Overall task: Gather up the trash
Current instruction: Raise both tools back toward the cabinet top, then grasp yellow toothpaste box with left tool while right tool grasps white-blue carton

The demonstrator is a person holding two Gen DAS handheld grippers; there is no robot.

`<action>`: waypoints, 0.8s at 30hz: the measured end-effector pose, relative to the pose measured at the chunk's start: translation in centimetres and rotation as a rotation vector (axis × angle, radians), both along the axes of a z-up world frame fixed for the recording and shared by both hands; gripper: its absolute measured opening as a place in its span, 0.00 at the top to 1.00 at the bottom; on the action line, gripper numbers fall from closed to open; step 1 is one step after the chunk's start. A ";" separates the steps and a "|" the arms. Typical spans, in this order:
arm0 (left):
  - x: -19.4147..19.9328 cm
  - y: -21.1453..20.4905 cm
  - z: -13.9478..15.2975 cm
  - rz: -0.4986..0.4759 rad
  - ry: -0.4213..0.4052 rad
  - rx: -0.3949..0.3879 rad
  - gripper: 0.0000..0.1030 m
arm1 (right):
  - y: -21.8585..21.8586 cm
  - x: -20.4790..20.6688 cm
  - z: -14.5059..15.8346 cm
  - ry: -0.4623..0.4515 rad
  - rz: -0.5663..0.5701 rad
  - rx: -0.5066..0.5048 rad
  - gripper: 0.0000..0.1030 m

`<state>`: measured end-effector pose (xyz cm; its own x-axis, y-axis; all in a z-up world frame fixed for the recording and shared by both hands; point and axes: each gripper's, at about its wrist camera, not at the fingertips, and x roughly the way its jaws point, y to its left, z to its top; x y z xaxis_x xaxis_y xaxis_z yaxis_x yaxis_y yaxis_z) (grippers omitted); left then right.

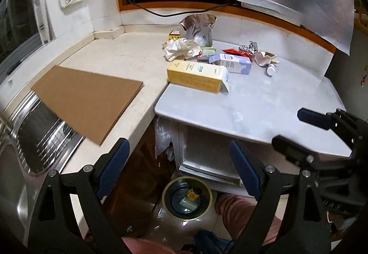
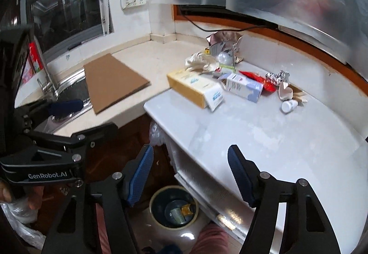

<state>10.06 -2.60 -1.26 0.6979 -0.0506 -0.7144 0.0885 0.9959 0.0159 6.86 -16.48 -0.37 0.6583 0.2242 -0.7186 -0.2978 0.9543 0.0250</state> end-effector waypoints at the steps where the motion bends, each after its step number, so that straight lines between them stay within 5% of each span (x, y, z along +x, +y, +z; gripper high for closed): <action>1: 0.8 -0.2 0.2 -0.002 -0.003 0.011 0.16 | -0.4 0.7 0.4 -0.008 -0.010 -0.001 0.35; 4: 2.9 -0.7 0.5 -0.007 -0.008 0.036 0.16 | -1.7 3.0 1.2 -0.032 -0.036 -0.004 0.35; 12: 10.7 -1.4 0.7 0.005 0.055 -0.071 0.16 | -5.3 11.9 1.6 -0.012 -0.055 -0.007 0.35; 17: 16.4 -2.4 -0.3 0.083 0.095 -0.100 0.16 | -7.0 18.0 0.0 0.019 -0.087 0.019 0.47; 24: 22.9 -3.2 -2.4 0.248 0.136 -0.111 0.16 | -8.8 22.5 -2.0 0.022 -0.130 0.044 0.48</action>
<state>33.01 -5.83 -3.69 0.5966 0.0267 -0.8021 -0.1640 0.9824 -0.0892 29.39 -25.26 -2.34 0.6683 0.1690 -0.7245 -0.1701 0.9828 0.0724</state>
